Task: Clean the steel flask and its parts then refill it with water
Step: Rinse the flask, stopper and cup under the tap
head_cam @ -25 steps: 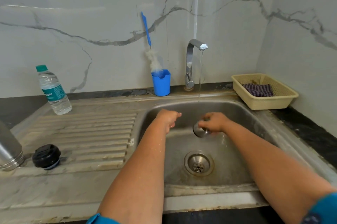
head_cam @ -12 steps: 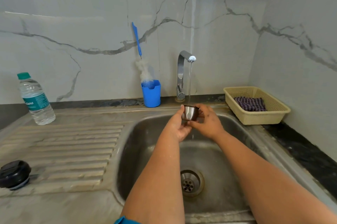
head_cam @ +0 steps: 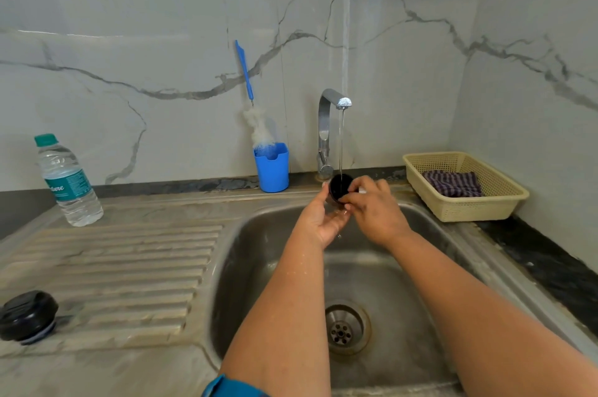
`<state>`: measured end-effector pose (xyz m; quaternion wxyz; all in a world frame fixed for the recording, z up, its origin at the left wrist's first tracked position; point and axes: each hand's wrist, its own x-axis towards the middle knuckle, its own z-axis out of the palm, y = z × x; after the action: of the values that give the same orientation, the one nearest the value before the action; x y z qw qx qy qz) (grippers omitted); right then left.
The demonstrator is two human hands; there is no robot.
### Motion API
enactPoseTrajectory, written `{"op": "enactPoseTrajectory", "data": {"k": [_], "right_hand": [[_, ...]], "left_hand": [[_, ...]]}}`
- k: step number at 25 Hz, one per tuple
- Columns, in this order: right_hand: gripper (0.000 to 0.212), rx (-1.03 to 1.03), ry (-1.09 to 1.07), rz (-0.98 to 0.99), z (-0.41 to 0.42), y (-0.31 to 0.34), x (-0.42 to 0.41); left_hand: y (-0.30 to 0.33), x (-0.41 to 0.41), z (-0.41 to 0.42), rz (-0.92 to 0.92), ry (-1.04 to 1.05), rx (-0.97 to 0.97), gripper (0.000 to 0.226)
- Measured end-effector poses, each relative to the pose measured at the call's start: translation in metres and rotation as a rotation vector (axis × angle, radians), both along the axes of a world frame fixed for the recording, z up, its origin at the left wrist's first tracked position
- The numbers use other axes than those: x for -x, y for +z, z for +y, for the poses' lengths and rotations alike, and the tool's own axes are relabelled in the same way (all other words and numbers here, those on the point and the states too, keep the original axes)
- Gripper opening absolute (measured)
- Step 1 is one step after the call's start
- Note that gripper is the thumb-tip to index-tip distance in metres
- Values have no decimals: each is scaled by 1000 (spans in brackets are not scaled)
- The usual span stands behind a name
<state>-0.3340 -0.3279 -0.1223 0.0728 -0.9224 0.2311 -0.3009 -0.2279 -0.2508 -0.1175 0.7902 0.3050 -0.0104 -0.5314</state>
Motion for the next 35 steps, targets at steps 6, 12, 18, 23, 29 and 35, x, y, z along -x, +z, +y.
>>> {"op": "enactPoseTrajectory", "data": {"k": [6, 12, 18, 23, 29, 35], "right_hand": [[59, 202, -103, 525, 11, 7, 2], [55, -499, 101, 281, 23, 10, -15], [58, 210, -181, 505, 15, 13, 10], [67, -196, -39, 389, 21, 6, -8], [37, 340, -79, 395, 9, 13, 8], [27, -88, 20, 108, 0, 5, -8]], "left_hand": [[0, -4, -1, -11, 33, -3, 29], [-5, -2, -4, -169, 28, -64, 20], [1, 2, -5, -163, 63, -109, 20], [0, -5, -5, -106, 52, -129, 28], [-2, -7, -3, -203, -61, -211, 41], [-18, -15, 10, -283, -142, -107, 48]]}}
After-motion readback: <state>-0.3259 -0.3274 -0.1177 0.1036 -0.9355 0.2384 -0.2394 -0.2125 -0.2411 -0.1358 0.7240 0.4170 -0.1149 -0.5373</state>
